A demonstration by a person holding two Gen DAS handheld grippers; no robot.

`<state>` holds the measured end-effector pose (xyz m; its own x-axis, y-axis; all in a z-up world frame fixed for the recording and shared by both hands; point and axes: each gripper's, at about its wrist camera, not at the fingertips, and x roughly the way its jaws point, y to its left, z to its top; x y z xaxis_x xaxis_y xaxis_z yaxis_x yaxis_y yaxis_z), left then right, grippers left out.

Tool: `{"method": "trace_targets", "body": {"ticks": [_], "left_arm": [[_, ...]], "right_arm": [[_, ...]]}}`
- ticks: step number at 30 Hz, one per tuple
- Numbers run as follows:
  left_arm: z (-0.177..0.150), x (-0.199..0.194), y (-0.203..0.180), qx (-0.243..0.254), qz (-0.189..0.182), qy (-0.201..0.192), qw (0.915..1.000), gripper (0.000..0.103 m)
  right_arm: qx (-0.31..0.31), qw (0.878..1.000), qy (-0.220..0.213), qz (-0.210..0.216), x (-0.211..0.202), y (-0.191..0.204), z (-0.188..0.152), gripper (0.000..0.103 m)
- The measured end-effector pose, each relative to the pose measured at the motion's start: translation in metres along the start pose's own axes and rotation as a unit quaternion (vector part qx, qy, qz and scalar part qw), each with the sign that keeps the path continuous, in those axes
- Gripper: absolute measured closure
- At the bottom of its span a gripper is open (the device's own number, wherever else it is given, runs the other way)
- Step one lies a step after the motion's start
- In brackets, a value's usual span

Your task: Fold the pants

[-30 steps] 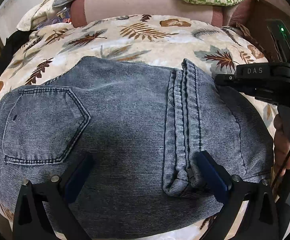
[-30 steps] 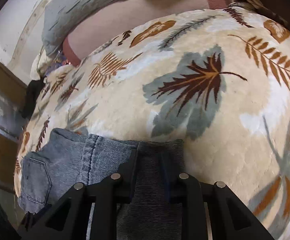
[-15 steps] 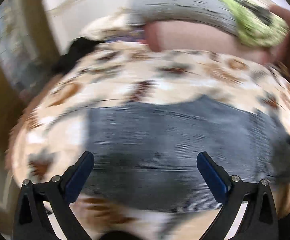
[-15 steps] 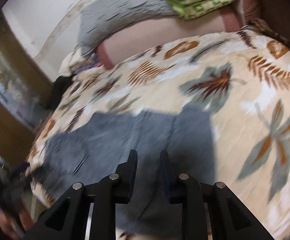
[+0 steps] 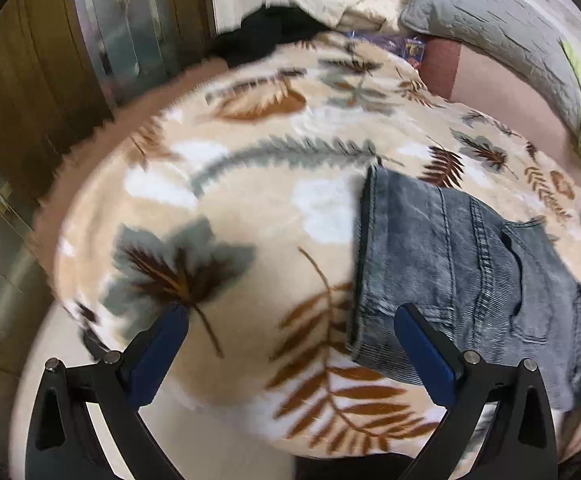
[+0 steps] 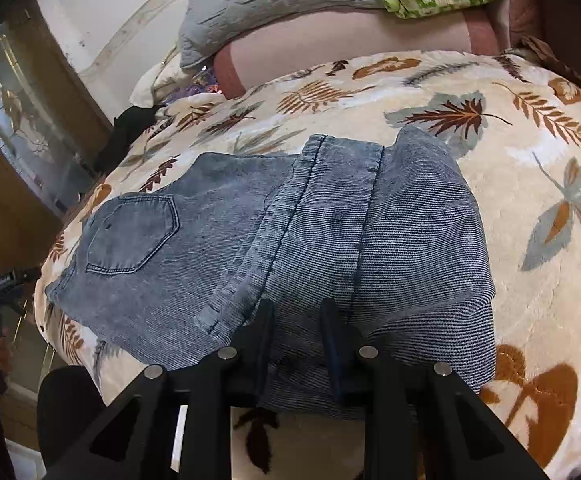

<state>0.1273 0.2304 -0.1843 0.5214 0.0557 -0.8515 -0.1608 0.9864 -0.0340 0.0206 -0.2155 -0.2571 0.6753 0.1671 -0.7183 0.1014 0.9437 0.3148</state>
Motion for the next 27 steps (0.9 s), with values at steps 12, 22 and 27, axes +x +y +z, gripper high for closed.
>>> {"method": "trace_targets", "body": {"ticks": [12, 22, 27], "left_arm": [[-0.009, 0.047, -0.030, -0.036, -0.127, 0.075, 0.9884, 0.001], [-0.004, 0.051, -0.048, -0.016, -0.160, 0.050, 0.9857, 0.048], [-0.001, 0.046, -0.054, -0.006, -0.181, 0.045, 0.9825, 0.074]], "right_arm": [[-0.013, 1.000, -0.023, 0.002, 0.000, -0.001, -0.006, 0.076], [-0.011, 1.000, -0.028, 0.008, 0.000, -0.002, -0.008, 0.076], [-0.011, 0.999, -0.029, 0.009, 0.000, -0.002, -0.008, 0.076]]}}
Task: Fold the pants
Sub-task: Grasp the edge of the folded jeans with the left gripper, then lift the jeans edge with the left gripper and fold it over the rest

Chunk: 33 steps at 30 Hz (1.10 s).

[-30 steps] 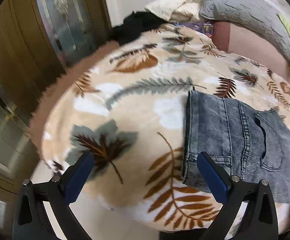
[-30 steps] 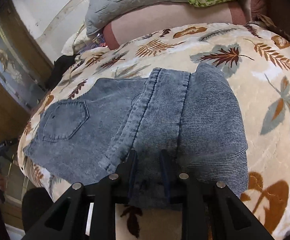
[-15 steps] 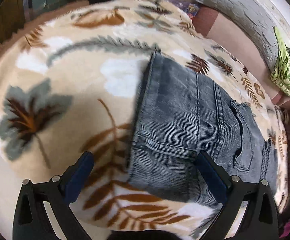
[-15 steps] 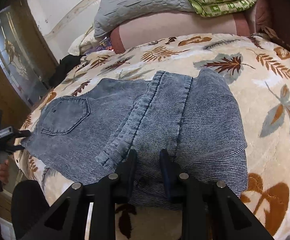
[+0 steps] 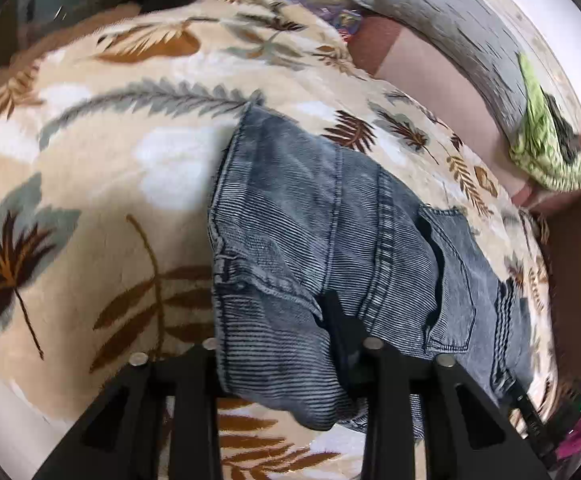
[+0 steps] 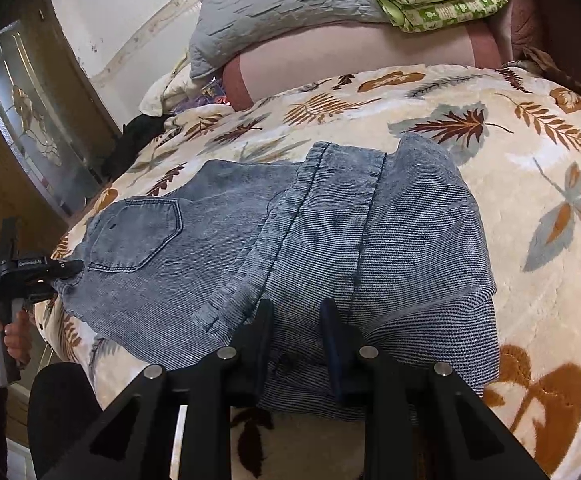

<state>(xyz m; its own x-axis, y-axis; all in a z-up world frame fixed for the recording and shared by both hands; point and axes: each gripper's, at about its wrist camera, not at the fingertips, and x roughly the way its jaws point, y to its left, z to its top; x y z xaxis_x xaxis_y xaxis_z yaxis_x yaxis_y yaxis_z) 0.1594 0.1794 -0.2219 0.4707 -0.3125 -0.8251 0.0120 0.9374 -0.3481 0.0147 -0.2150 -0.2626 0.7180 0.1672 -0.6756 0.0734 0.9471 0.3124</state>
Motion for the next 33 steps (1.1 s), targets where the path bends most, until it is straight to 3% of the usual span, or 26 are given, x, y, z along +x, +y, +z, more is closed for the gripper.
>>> {"method": "trace_targets", "body": {"ticks": [5, 10, 12, 19, 21, 23, 27, 29, 33], "left_arm": [[-0.002, -0.021, -0.027, 0.055, 0.025, -0.037, 0.9975, 0.079], [0.000, -0.053, -0.059, 0.094, 0.020, -0.075, 0.9925, 0.080], [-0.002, -0.067, -0.077, 0.116, 0.017, -0.088, 0.9892, 0.080], [-0.009, -0.098, -0.131, 0.178, 0.001, -0.119, 0.9767, 0.080], [-0.013, -0.103, -0.145, 0.194, 0.000, -0.123, 0.9732, 0.080], [-0.018, -0.105, -0.159, 0.217, 0.003, -0.125, 0.9682, 0.080], [-0.025, -0.106, -0.186, 0.251, -0.002, -0.120, 0.9607, 0.080], [-0.029, -0.107, -0.202, 0.266, -0.008, -0.118, 0.9566, 0.080], [-0.038, -0.104, -0.243, 0.305, -0.017, -0.113, 0.9456, 0.080]], "right_arm": [[0.019, 1.000, 0.015, 0.009, -0.002, -0.003, 0.008, 0.076], [0.012, 1.000, 0.002, 0.018, -0.011, 0.007, 0.022, 0.076], [-0.001, 0.999, -0.005, 0.034, -0.011, 0.020, 0.030, 0.076], [-0.035, 0.994, 0.030, 0.094, 0.037, 0.083, 0.061, 0.076], [-0.028, 0.990, 0.072, 0.116, 0.065, 0.097, 0.061, 0.076], [-0.031, 0.984, 0.137, 0.108, 0.097, 0.105, 0.049, 0.076], [-0.001, 0.983, 0.115, 0.143, 0.082, 0.089, 0.044, 0.076], [0.020, 0.984, 0.082, 0.155, 0.057, 0.065, 0.046, 0.076], [0.059, 0.991, -0.007, 0.119, -0.012, -0.008, 0.044, 0.076]]}}
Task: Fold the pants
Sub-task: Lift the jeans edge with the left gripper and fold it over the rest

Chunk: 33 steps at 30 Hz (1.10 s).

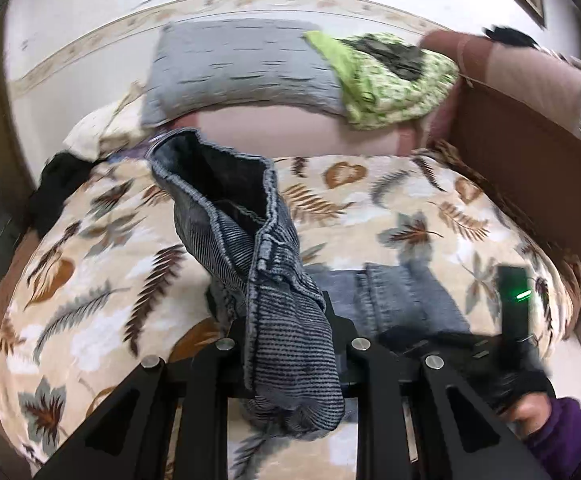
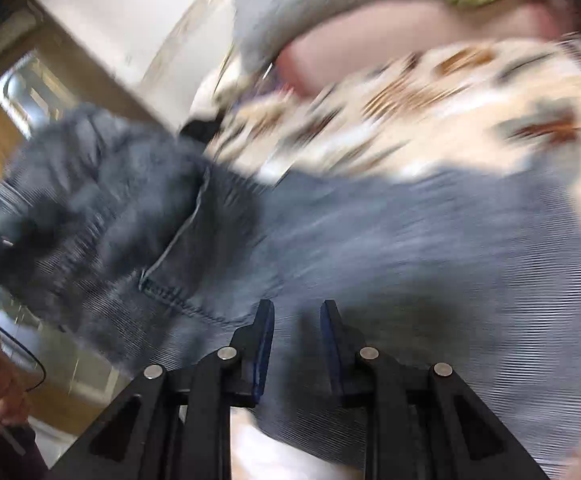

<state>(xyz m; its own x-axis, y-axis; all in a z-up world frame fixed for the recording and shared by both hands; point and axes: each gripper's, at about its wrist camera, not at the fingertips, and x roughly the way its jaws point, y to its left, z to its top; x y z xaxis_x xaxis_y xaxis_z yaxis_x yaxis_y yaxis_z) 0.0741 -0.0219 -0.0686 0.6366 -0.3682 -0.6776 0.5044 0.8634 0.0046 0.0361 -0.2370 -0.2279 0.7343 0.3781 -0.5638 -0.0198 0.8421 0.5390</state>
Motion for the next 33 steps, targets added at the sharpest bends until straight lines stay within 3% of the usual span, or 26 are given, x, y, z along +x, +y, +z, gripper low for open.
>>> {"method": "trace_targets", "body": {"ticks": [3, 6, 10, 12, 14, 16, 18, 19, 20, 22, 24, 27, 29, 33], "left_arm": [[0.010, 0.013, -0.035, 0.028, -0.016, 0.008, 0.9995, 0.080], [0.016, 0.038, -0.076, 0.051, -0.039, 0.027, 0.9976, 0.080], [0.011, 0.086, -0.135, 0.077, -0.079, 0.071, 0.9914, 0.080], [0.002, 0.115, -0.161, 0.084, -0.093, 0.112, 0.9858, 0.076], [-0.004, 0.129, -0.170, 0.073, -0.106, 0.134, 0.9826, 0.074], [-0.003, 0.119, -0.170, 0.054, -0.139, 0.118, 0.9818, 0.072], [0.007, 0.093, -0.167, 0.065, -0.156, 0.069, 0.9832, 0.071], [0.010, 0.081, -0.166, 0.073, -0.152, 0.046, 0.9845, 0.063], [0.016, 0.064, -0.161, 0.084, -0.140, 0.013, 0.9865, 0.047], [0.022, 0.044, -0.150, 0.098, -0.099, -0.029, 0.9898, 0.031], [0.022, 0.036, -0.133, 0.105, -0.063, -0.041, 0.9916, 0.031], [0.010, 0.051, -0.101, 0.091, -0.002, -0.003, 0.9958, 0.031], [-0.006, 0.071, -0.074, 0.061, 0.037, 0.046, 0.9964, 0.031], [-0.044, 0.098, -0.038, 0.011, 0.069, 0.116, 0.9908, 0.031]], "right_arm": [[0.048, 0.995, -0.075, -0.038, -0.063, -0.051, 0.002, 0.076], [0.100, 0.982, -0.139, -0.082, -0.116, -0.100, 0.003, 0.076], [0.150, 0.963, -0.195, -0.113, -0.152, -0.148, -0.013, 0.077], [0.191, 0.958, -0.182, -0.111, -0.154, -0.168, -0.017, 0.074], [0.192, 0.961, -0.172, -0.097, -0.152, -0.171, -0.013, 0.074], [0.172, 0.965, -0.168, -0.100, -0.150, -0.166, -0.005, 0.074], [0.160, 0.969, -0.162, -0.101, -0.147, -0.165, -0.002, 0.071], [0.159, 0.969, -0.158, -0.104, -0.143, -0.164, 0.001, 0.069], [0.157, 0.969, -0.157, -0.107, -0.141, -0.165, 0.002, 0.069], [0.152, 0.970, -0.160, -0.107, -0.144, -0.162, -0.001, 0.069], [0.133, 0.971, -0.160, -0.113, -0.142, -0.154, -0.002, 0.069], [0.104, 0.976, -0.149, -0.117, -0.140, -0.139, -0.004, 0.069], [0.085, 0.980, -0.140, -0.109, -0.134, -0.125, -0.001, 0.069], [0.044, 0.990, -0.106, -0.084, -0.113, -0.089, 0.004, 0.069]]}}
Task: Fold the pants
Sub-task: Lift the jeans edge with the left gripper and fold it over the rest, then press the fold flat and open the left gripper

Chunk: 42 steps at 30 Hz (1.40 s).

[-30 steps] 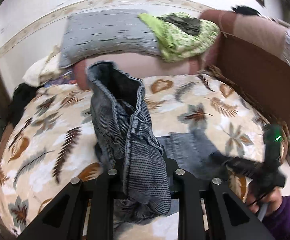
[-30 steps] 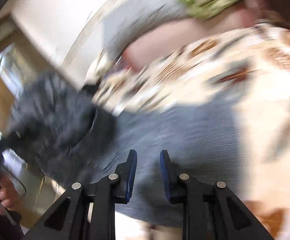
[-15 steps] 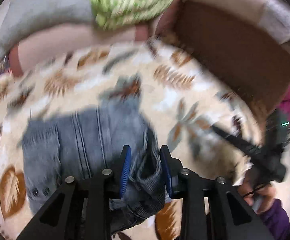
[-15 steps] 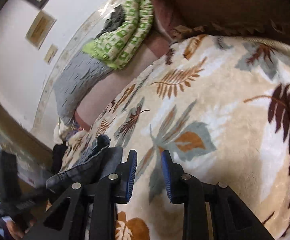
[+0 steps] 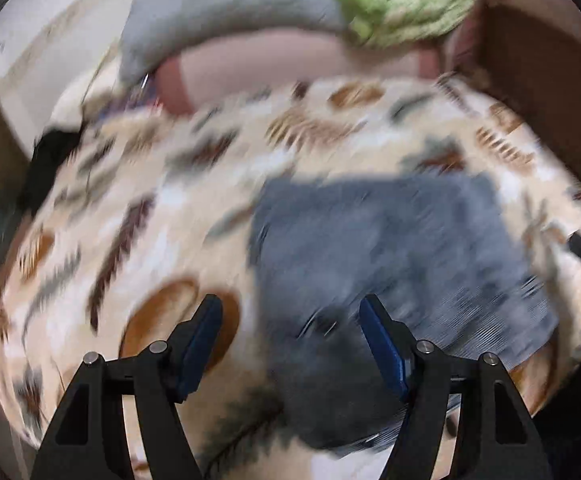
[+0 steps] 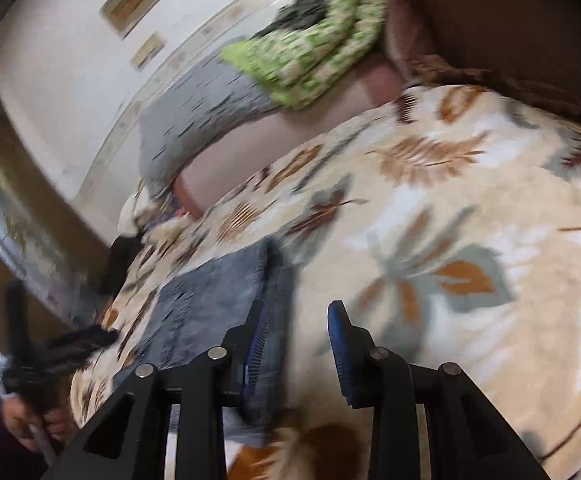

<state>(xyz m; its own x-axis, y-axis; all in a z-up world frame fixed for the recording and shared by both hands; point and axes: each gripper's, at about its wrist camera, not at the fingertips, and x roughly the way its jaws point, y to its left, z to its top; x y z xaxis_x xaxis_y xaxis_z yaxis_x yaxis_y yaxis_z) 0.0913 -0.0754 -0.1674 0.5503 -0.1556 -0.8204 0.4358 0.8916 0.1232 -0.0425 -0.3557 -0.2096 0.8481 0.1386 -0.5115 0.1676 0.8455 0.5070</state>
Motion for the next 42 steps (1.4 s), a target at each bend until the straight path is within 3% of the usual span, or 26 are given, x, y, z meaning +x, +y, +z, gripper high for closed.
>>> {"method": "trace_targets", "body": {"ticks": [6, 8, 12, 16, 20, 25, 30, 34, 35, 36, 39, 42], "left_arm": [[-0.024, 0.022, -0.011, 0.016, -0.011, 0.017, 0.9997, 0.031], [-0.030, 0.030, -0.020, 0.032, -0.007, 0.019, 0.9993, 0.031], [-0.034, 0.040, -0.016, 0.022, -0.023, 0.017, 0.9994, 0.031], [-0.027, 0.035, -0.003, 0.002, -0.049, 0.028, 0.9984, 0.031], [-0.002, 0.008, 0.016, -0.007, -0.038, -0.029, 0.9988, 0.031], [0.043, 0.020, 0.025, -0.019, -0.008, -0.034, 0.9992, 0.031], [0.065, 0.066, 0.017, -0.025, -0.011, 0.017, 0.9995, 0.031], [0.073, 0.096, 0.011, -0.053, -0.034, 0.047, 0.9969, 0.031], [0.074, 0.102, 0.009, -0.056, -0.030, 0.058, 0.9963, 0.031], [0.073, 0.109, 0.007, -0.058, -0.030, 0.069, 0.9955, 0.031], [0.069, 0.121, 0.000, -0.046, -0.018, 0.082, 0.9954, 0.025], [0.066, 0.118, -0.001, -0.049, -0.015, 0.076, 0.9958, 0.024]], "right_arm": [[-0.087, 0.995, 0.035, 0.022, 0.031, 0.065, -0.011, 0.069], [-0.111, 0.992, 0.054, 0.012, 0.045, 0.079, -0.019, 0.069], [-0.154, 0.976, 0.147, -0.046, 0.086, 0.086, -0.045, 0.068], [-0.147, 0.977, 0.146, -0.045, 0.077, 0.088, -0.041, 0.068], [-0.110, 0.987, 0.109, -0.033, 0.063, 0.082, -0.018, 0.068], [-0.098, 0.992, 0.066, -0.033, 0.076, 0.090, 0.020, 0.068], [-0.078, 0.995, 0.066, -0.012, 0.113, 0.086, 0.038, 0.068], [-0.069, 0.992, 0.097, -0.041, 0.139, 0.074, 0.038, 0.068], [-0.062, 0.992, 0.104, -0.047, 0.143, 0.067, 0.038, 0.065], [-0.051, 0.991, 0.111, -0.053, 0.148, 0.059, 0.037, 0.055], [-0.016, 0.991, 0.130, -0.039, 0.158, 0.042, 0.037, 0.053], [-0.031, 0.990, 0.131, -0.039, 0.156, 0.044, 0.037, 0.052]]}}
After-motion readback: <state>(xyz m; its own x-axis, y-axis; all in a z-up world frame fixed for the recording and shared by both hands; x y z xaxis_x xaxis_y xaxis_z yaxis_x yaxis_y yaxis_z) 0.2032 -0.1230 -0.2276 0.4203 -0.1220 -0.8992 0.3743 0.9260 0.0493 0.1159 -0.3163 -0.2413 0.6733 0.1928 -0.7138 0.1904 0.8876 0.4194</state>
